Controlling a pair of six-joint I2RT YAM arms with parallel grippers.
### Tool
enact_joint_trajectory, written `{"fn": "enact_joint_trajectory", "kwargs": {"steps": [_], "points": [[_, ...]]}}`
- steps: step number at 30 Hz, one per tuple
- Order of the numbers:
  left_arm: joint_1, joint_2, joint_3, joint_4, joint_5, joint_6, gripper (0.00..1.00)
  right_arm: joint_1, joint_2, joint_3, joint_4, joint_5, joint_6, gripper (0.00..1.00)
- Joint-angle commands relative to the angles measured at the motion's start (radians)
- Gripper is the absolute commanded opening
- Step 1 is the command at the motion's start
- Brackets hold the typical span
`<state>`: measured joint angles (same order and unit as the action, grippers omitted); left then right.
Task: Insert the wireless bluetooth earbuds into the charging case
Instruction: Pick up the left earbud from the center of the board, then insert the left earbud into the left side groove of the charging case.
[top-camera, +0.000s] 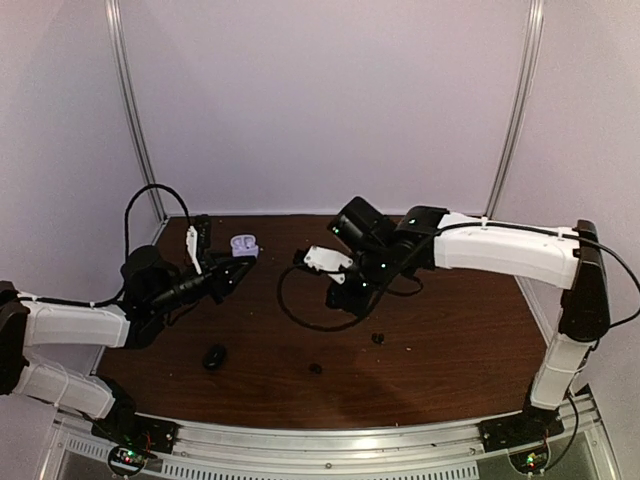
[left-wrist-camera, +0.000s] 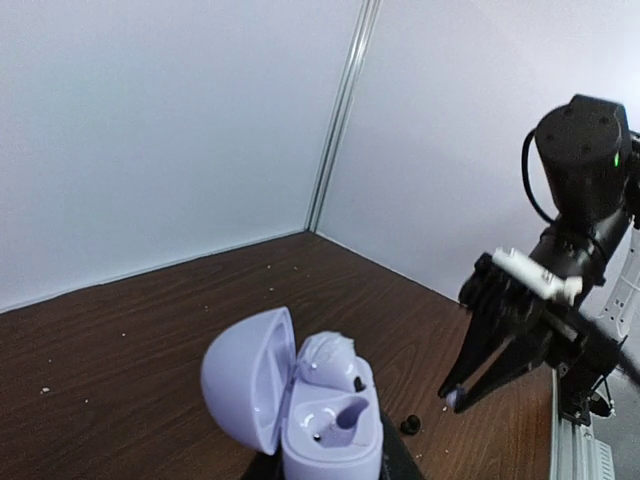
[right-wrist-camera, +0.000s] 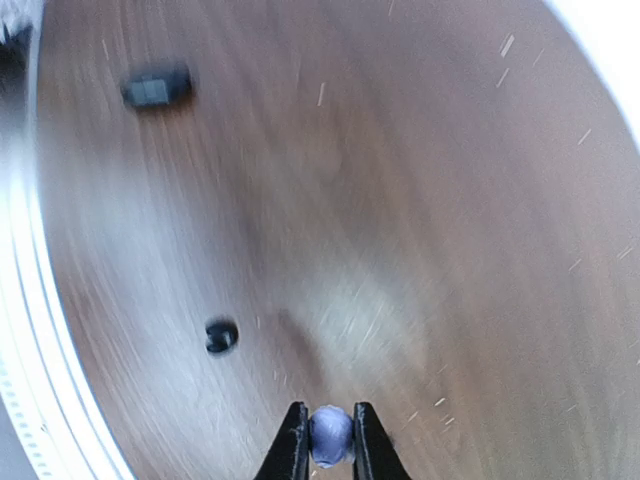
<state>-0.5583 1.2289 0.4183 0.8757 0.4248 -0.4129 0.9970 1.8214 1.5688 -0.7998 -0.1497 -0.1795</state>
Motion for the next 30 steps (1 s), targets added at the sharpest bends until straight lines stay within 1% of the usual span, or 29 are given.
{"fn": "enact_joint_trajectory", "kwargs": {"steps": [1,4,10,14,18,21,25,30], "points": [[-0.014,0.009,-0.012,0.182,0.106,0.04,0.0,-0.006,-0.178,-0.019,0.249,-0.031,-0.017,0.04],[-0.046,0.015,-0.005,0.228,0.137,0.081,0.0,-0.007,-0.275,-0.065,0.382,-0.054,-0.018,0.04],[-0.151,0.012,0.023,0.213,0.112,0.255,0.0,0.003,-0.412,-0.177,0.688,-0.169,0.01,0.04],[-0.193,0.007,0.052,0.195,0.08,0.326,0.0,0.052,-0.454,-0.231,0.794,-0.19,-0.008,0.04],[-0.228,0.03,0.098,0.161,0.032,0.342,0.0,0.111,-0.467,-0.288,0.924,-0.166,-0.009,0.04],[-0.247,0.042,0.123,0.158,-0.024,0.326,0.0,0.145,-0.464,-0.32,1.001,-0.11,-0.003,0.04],[-0.264,0.05,0.137,0.168,-0.062,0.317,0.0,0.175,-0.443,-0.337,1.051,-0.027,-0.021,0.04],[-0.277,0.055,0.149,0.164,-0.084,0.317,0.0,0.193,-0.415,-0.347,1.117,0.024,-0.032,0.04]]}}
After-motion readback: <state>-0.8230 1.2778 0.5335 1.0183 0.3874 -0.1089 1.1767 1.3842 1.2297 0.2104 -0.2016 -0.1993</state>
